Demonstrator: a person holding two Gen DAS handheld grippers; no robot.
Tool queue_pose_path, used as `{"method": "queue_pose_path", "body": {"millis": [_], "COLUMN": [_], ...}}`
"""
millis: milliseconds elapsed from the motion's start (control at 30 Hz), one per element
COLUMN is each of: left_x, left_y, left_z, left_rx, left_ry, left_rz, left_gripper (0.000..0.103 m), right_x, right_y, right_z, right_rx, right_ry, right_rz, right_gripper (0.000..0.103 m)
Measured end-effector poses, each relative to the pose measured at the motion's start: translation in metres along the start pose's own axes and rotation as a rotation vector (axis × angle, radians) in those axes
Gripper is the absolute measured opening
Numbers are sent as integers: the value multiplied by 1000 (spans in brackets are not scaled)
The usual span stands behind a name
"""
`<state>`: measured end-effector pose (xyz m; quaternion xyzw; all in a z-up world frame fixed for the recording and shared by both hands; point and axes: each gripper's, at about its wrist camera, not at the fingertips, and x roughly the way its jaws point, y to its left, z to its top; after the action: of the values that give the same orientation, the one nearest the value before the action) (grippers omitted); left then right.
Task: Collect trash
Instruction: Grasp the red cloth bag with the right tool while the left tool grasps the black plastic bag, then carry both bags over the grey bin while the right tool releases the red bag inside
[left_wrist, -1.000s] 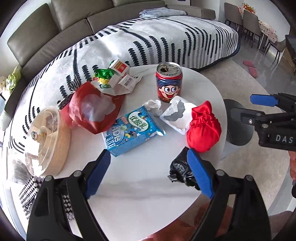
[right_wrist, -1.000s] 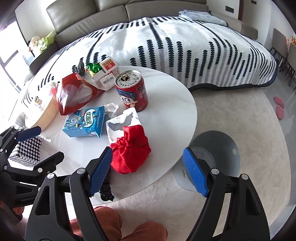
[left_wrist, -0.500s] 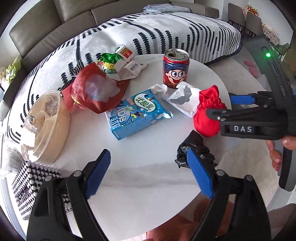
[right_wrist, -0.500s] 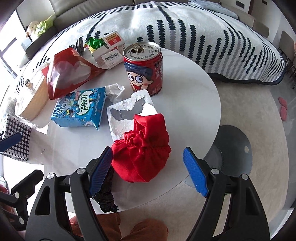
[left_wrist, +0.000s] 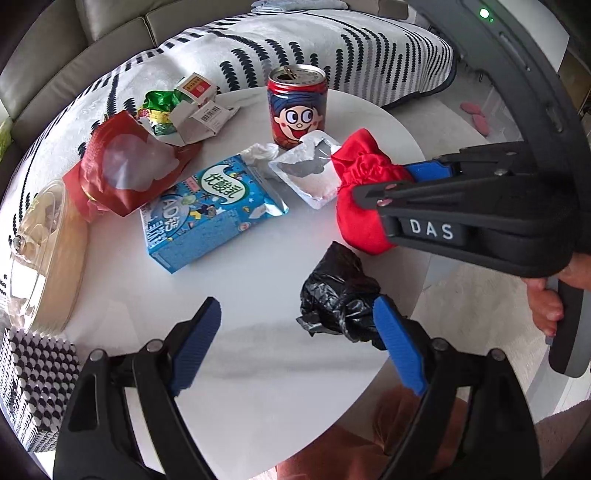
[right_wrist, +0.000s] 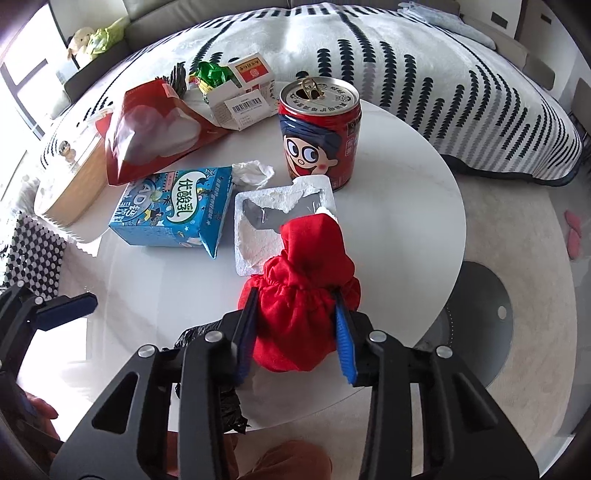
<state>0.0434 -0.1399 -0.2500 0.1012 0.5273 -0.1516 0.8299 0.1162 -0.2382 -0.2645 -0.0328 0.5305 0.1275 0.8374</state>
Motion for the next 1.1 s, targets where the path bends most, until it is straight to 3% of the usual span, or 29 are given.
{"method": "queue_pose_path", "body": {"millis": [333,567,667,733,933,1100], "left_x": [33,66,64,61,54,38], "left_y": [-20,-25,-23,-22,-18,-17], "left_z": [5,-1,-2,0,12,23], "left_rx": [47,59,40,40,33,47], "left_ry": [39,102,93,87,63,18], "left_rz": [-28,4,-26,-27,-60,-72], "left_gripper": [85,85,70,49,37,35], "right_x": [-24,-38,-44,-46,-49,-52], "right_y": [-28,-39,-45,-48,-53,-54], "right_z": [0,-5,-7,-8,-14,-17], "right_rx": [68,94,107,113,124,129], "right_ry": [-50,-72,-82,-86,-87,-91], "right_rz": [-4,-11,-16,-20,-26,-29], "right_gripper": [29,29,29,29,29,29]}}
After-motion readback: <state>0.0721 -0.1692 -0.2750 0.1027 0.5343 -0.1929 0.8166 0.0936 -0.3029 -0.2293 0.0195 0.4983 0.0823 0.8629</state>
